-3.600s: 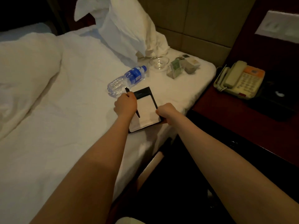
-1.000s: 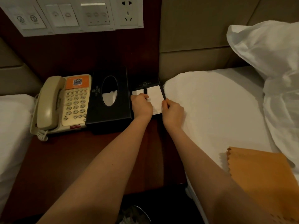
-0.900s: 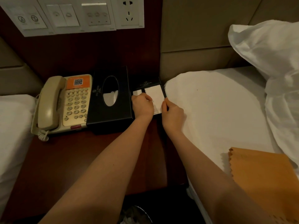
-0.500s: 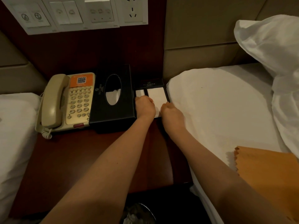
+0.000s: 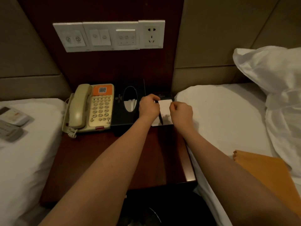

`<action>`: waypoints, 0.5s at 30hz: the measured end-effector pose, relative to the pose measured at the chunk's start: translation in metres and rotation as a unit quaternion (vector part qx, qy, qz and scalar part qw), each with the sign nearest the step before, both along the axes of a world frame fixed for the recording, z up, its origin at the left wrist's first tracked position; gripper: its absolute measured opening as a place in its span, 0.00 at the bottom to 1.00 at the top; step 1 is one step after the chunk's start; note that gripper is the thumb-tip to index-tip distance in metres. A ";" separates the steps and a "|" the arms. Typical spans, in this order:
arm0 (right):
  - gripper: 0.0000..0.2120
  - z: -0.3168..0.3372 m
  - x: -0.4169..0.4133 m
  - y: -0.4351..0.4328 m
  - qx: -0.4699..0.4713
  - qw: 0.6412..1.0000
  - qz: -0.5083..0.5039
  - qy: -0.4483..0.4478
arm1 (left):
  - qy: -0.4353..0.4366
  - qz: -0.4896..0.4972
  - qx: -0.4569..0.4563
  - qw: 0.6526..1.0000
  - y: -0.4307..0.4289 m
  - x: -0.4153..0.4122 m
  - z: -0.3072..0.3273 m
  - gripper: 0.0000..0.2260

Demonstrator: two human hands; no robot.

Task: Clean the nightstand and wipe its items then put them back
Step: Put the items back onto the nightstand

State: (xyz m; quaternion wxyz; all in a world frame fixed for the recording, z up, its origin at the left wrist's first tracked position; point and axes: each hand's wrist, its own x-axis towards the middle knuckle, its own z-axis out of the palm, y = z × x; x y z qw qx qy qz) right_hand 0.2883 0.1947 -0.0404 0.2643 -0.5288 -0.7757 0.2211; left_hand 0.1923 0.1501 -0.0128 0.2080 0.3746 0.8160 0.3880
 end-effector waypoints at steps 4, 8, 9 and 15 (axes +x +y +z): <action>0.14 0.030 -0.024 -0.034 -0.021 0.998 0.039 0.041 | 0.001 0.027 0.008 1.000 -0.043 -0.017 0.017 0.11; 0.13 0.044 -0.051 -0.079 -0.054 0.992 0.087 0.076 | -0.004 0.087 0.000 0.996 -0.100 -0.045 0.023 0.11; 0.13 0.047 -0.059 -0.092 -0.066 0.990 0.096 0.079 | -0.007 0.105 0.002 0.994 -0.115 -0.055 0.026 0.12; 0.12 0.056 -0.105 -0.167 -0.161 0.967 0.179 0.088 | -0.003 0.184 0.011 0.983 -0.201 -0.095 0.037 0.12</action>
